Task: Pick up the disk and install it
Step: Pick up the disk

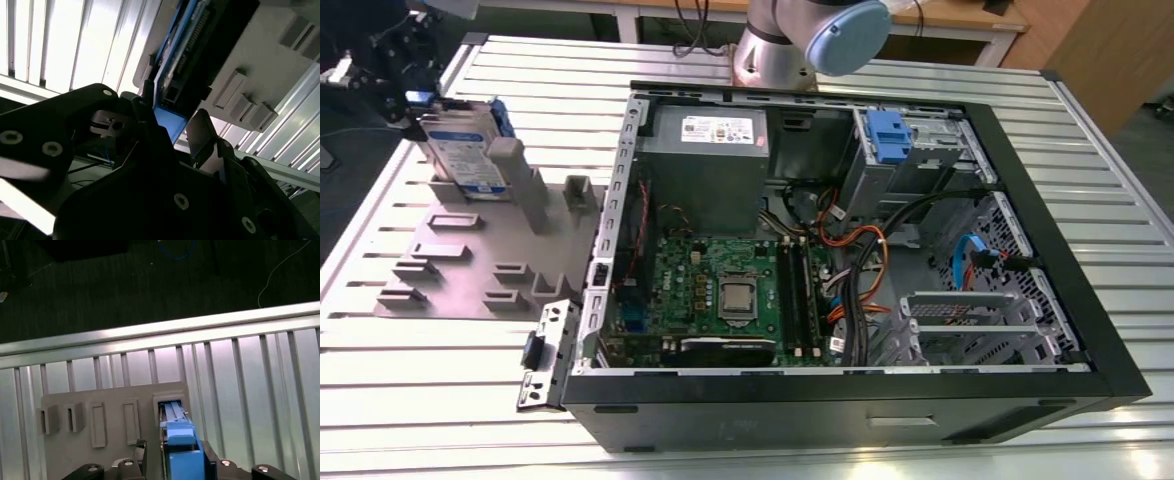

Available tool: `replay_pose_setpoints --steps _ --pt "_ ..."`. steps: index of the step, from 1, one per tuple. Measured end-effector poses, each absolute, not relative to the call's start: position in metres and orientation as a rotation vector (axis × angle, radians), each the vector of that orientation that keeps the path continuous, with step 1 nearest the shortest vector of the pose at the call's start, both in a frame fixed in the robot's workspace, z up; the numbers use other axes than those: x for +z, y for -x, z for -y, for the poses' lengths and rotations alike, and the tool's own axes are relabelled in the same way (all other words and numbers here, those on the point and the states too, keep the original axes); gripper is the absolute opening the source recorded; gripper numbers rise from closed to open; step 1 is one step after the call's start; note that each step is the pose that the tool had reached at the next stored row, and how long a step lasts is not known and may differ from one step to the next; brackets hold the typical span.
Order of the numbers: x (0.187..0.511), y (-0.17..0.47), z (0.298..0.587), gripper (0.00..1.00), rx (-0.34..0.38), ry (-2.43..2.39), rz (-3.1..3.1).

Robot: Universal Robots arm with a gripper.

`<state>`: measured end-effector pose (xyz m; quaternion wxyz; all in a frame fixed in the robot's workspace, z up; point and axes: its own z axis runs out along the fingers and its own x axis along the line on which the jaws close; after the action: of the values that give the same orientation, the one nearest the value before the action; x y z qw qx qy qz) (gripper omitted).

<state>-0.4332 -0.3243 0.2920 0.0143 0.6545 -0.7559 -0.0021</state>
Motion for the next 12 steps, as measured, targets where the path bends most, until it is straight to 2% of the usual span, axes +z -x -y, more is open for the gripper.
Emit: replay_pose_setpoints --steps 1,2,3,10,11,12 --pt "0.292 0.433 0.328 0.51 -0.007 -2.038 2.353" --pt "0.292 0.433 0.327 0.51 -0.007 -2.038 2.354" --pt "0.292 0.451 0.322 0.45 -0.004 -2.039 2.355" --pt "0.293 0.453 0.322 0.46 -0.003 -2.039 2.355" --pt "0.293 0.453 0.322 0.52 -0.003 -2.039 2.355" --pt "0.293 0.453 0.322 0.52 -0.003 -2.039 2.355"
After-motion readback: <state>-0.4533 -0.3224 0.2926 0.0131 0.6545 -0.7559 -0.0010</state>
